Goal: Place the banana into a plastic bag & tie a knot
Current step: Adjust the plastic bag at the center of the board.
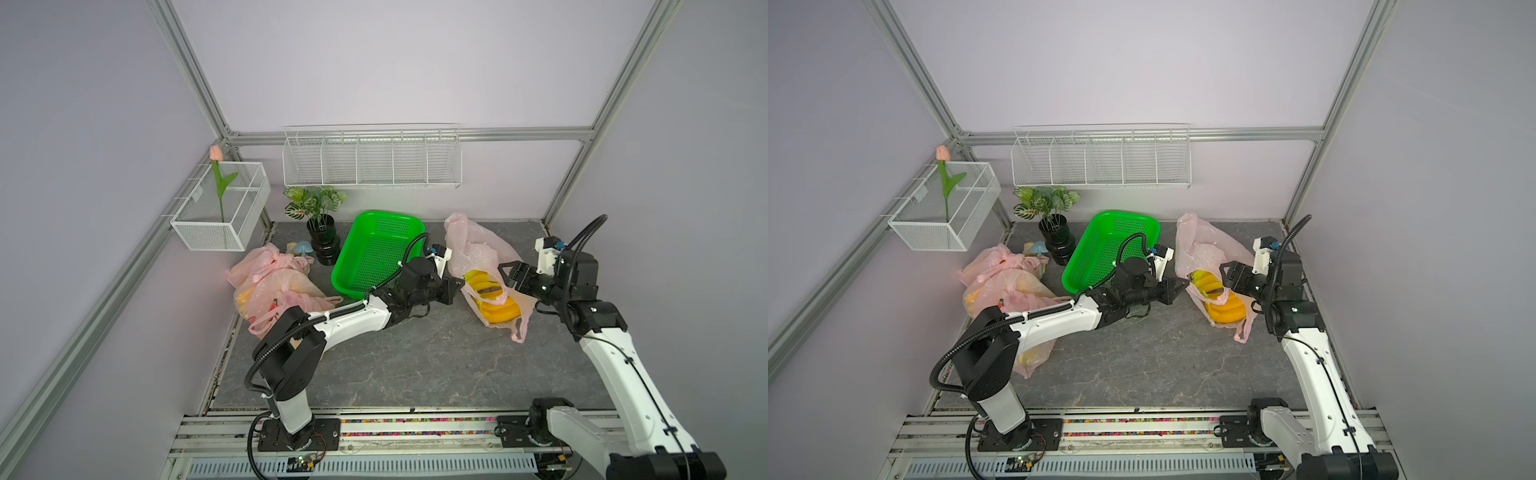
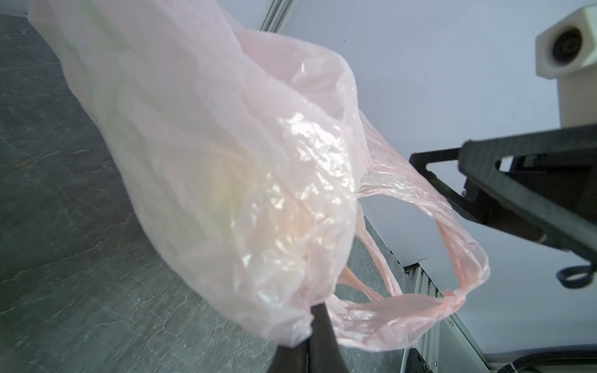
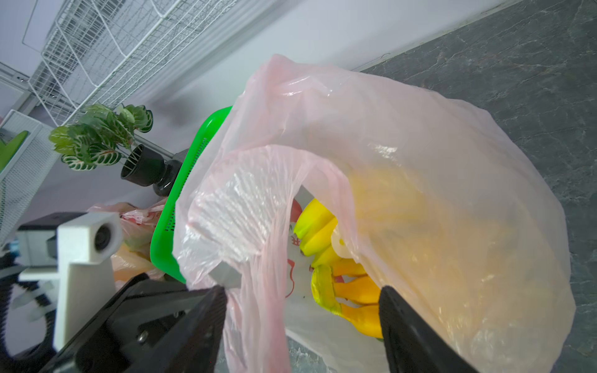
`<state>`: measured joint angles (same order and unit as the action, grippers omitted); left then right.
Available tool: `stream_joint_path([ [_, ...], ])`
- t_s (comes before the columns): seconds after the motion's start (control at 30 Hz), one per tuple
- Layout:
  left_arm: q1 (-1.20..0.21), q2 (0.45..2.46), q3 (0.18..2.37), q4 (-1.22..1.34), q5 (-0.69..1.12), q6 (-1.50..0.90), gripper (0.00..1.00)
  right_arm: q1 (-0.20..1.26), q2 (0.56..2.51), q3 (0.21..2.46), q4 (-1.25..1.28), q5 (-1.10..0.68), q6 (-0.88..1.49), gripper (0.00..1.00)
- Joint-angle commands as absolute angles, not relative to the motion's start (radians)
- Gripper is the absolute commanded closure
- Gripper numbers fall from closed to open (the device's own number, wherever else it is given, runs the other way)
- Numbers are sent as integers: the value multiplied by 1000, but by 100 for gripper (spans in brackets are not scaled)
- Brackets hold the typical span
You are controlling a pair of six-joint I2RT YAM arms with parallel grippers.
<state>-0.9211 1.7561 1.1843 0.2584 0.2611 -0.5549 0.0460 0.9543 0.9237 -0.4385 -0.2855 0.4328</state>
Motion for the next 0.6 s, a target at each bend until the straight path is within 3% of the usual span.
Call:
stream_joint_path([
  [0.0, -929, 1769, 1173, 310, 251, -589, 100, 58, 902, 843, -475, -346, 428, 25],
  [0.2, -936, 1772, 1180, 305, 242, -589, 100, 86, 807, 725, -407, -423, 496, 30],
  [0.33, -940, 1779, 1185, 302, 240, -589, 100, 91, 761, 676, -378, -432, 503, 41],
  [0.57, -947, 1770, 1166, 307, 228, -591, 100, 92, 771, 700, -379, -462, 460, 77],
])
